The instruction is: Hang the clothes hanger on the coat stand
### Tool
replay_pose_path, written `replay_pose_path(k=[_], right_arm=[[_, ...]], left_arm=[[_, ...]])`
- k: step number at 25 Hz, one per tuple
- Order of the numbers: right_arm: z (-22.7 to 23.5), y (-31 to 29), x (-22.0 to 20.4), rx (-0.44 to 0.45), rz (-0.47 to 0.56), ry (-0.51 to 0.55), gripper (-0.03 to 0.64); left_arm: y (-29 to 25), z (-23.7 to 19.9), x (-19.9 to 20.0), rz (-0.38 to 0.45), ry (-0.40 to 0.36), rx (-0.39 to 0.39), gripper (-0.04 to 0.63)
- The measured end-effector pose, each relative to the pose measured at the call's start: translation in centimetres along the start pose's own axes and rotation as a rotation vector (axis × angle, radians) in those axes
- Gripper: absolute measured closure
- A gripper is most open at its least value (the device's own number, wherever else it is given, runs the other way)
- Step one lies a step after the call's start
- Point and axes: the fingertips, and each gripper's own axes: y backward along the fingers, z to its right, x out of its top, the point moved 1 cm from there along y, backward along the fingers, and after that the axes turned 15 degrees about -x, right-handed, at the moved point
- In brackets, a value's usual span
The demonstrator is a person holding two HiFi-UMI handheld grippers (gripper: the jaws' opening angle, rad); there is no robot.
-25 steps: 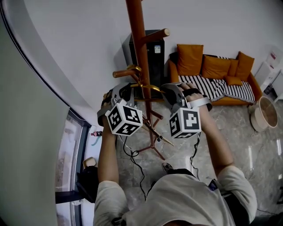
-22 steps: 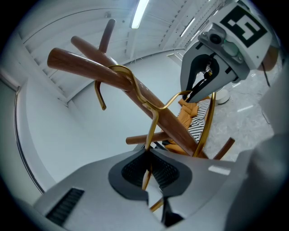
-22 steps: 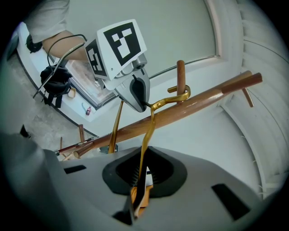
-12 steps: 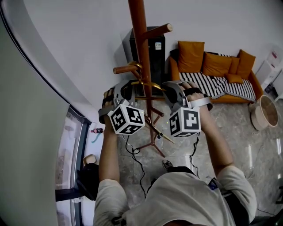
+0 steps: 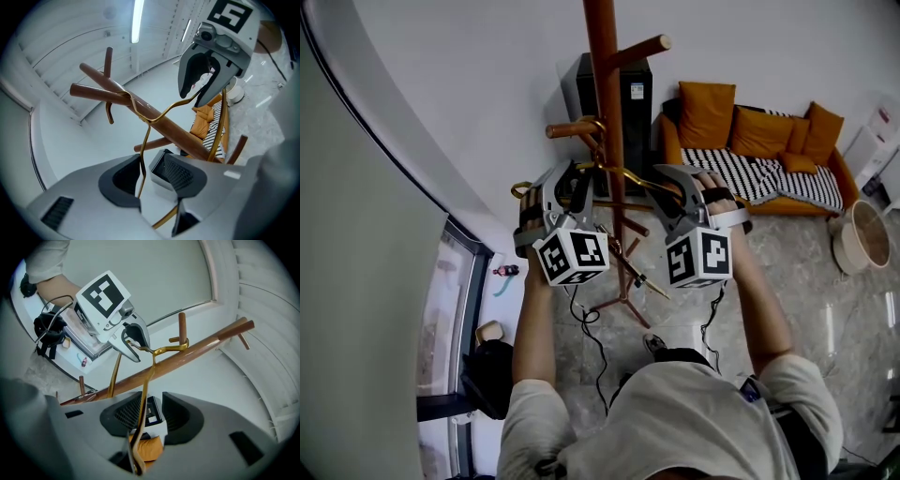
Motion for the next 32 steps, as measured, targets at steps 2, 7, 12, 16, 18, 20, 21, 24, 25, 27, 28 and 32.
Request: replay_pose_path(k=[2,7,12,16,18,20,21,24,25,27,28,32], right_arm=[[0.4,0.3,-0.1,0.01,0.011,-0.031,0.478],[0.8,1.1,-0.2,0.05,0.078,-0.136,0.435],[1.7,2.6,0.9,0.086,0.159,-0.311,0.41],[2.1,4.2,2.2,0.095,0.214,-0.393,0.407],[2.5,4.9,2.4,0.097,0.221,-0.419,0.407],[2.8,5.5,2.3,0.091,0.221,-0.436,0.407],[3.0,5.8,2.1,0.085,0.223,-0.447,0.407],[3.6,7.0,2.2,0.049,0.243,-0.517,0.407],[3.7,7.6,2.2,0.032,0.247,-0.557,0.407],[3.8,8.7,2.3,-0.01,0.244,-0.653,0.409],[3.8,9.3,2.2,-0.03,0.24,-0.695,0.414],[3.7,11.1,0.6,-0.11,0.219,-0.796,0.489]], left_arm=[[0.1,-0.1,0.2,0.018,0.021,-0.004,0.434],[0.7,-0.1,0.9,0.07,0.087,-0.008,0.428],[2.3,-0.6,1.7,0.132,0.165,0.026,0.428],[4.2,-0.2,1.4,0.172,0.224,0.037,0.428],[5.0,0.1,1.1,0.172,0.233,0.04,0.428],[5.6,0.4,1.1,0.18,0.247,0.039,0.428],[5.9,0.6,1.1,0.188,0.26,0.036,0.428],[7.1,1.6,0.8,0.222,0.314,0.029,0.428],[7.5,2.0,0.5,0.235,0.333,0.029,0.428],[8.6,2.5,0.3,0.261,0.357,0.047,0.428],[9.1,2.7,0.2,0.276,0.367,0.06,0.428],[10.7,3.9,-0.2,0.341,0.418,0.1,0.452]])
